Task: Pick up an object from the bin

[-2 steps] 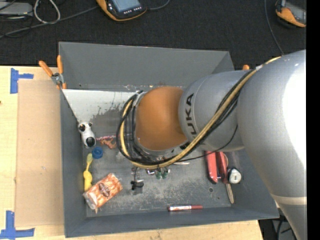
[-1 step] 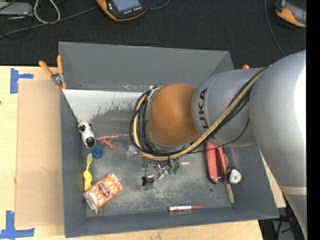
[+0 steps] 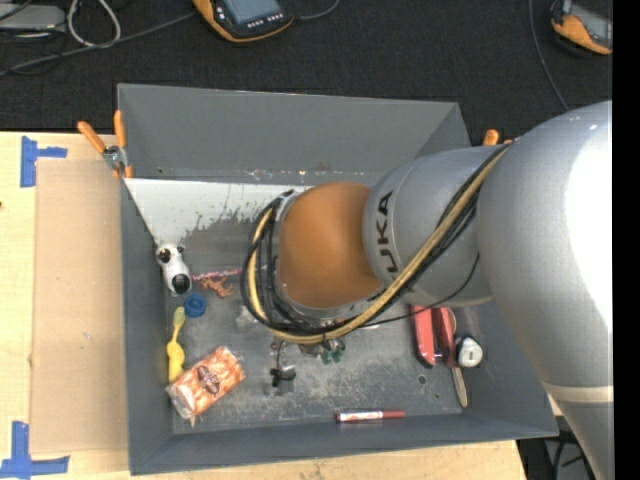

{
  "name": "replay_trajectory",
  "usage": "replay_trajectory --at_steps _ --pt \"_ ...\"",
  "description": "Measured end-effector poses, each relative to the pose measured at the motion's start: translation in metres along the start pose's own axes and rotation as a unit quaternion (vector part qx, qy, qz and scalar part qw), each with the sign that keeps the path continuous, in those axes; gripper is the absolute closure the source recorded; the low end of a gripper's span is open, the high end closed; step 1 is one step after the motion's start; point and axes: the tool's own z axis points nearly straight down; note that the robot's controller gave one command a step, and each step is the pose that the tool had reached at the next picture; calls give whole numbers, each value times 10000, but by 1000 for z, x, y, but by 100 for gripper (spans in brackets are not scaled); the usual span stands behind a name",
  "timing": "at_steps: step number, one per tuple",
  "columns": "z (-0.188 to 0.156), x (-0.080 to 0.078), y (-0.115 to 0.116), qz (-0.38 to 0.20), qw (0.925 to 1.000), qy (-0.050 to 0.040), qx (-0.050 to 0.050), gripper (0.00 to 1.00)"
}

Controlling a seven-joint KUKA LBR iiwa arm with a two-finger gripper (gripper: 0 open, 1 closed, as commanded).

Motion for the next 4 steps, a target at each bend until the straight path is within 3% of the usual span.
replay_trajectory --at_steps 1,2,3,4 --pt "3 -9 50 -195 9998 -19 -25 0" --pt "10 -9 64 -1386 9904 -12 -18 0" --pt "11 19 76 522 9986 1 -23 100" --pt "11 19 76 528 9986 1 -24 100"
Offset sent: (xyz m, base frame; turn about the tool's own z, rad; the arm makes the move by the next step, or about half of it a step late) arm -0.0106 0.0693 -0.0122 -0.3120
